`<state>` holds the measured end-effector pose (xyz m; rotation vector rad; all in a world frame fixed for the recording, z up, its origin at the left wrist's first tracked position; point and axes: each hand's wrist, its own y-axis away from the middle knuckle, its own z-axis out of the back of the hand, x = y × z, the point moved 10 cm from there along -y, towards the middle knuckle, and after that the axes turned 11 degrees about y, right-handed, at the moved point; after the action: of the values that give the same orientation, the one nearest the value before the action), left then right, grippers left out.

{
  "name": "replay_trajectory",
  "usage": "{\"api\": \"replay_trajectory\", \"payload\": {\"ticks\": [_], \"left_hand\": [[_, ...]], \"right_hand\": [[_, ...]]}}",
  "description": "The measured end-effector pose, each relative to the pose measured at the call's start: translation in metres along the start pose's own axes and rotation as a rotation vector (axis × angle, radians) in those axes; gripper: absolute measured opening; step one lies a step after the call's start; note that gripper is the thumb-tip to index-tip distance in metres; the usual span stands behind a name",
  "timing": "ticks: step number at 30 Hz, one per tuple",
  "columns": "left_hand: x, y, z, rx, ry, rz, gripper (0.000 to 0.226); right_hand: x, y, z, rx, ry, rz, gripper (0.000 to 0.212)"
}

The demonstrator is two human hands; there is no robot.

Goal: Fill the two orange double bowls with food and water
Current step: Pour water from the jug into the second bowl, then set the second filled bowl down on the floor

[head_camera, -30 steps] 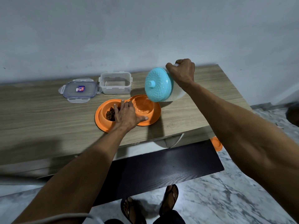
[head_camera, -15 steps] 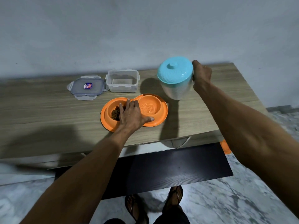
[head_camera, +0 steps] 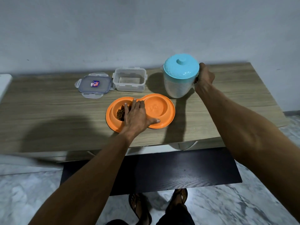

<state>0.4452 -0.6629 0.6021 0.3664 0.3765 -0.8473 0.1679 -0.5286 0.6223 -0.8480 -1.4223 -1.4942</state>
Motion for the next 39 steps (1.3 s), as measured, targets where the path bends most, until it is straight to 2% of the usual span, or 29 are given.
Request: {"api": "replay_trajectory", "payload": {"ticks": [10, 14, 16, 20, 26, 29, 32, 37, 39], "left_hand": [[0.001, 0.001, 0.0, -0.003, 0.005, 0.001, 0.108], [0.001, 0.001, 0.0, 0.009, 0.003, 0.014, 0.109], [0.001, 0.001, 0.0, 0.022, -0.001, 0.022, 0.111], [0.0, 0.002, 0.002, 0.037, 0.001, 0.007, 0.112], [0.022, 0.017, 0.028, -0.102, 0.073, 0.021, 0.101], [0.05, 0.028, 0.042, -0.191, 0.118, 0.118, 0.096], [0.087, 0.042, 0.057, -0.291, 0.205, 0.292, 0.085], [0.148, 0.053, 0.054, -0.283, 0.356, 0.55, 0.078], [0.157, 0.054, 0.052, -0.261, 0.363, 0.579, 0.073]], "right_hand": [[-0.007, 0.006, 0.0, 0.021, -0.04, -0.008, 0.018], [-0.011, 0.01, 0.007, 0.029, -0.033, -0.014, 0.044], [-0.016, 0.019, 0.016, 0.013, -0.058, -0.042, 0.049], [-0.033, 0.043, 0.03, -0.001, -0.025, -0.075, 0.042], [-0.058, 0.072, 0.034, 0.006, 0.16, -0.044, 0.035], [-0.068, 0.09, 0.025, 0.008, 0.311, -0.012, 0.04], [-0.082, 0.103, 0.012, 0.049, 0.486, 0.0, 0.06], [-0.094, 0.125, -0.01, 0.104, 0.788, 0.063, 0.07], [-0.099, 0.131, -0.015, 0.11, 0.851, 0.061, 0.069]]}}
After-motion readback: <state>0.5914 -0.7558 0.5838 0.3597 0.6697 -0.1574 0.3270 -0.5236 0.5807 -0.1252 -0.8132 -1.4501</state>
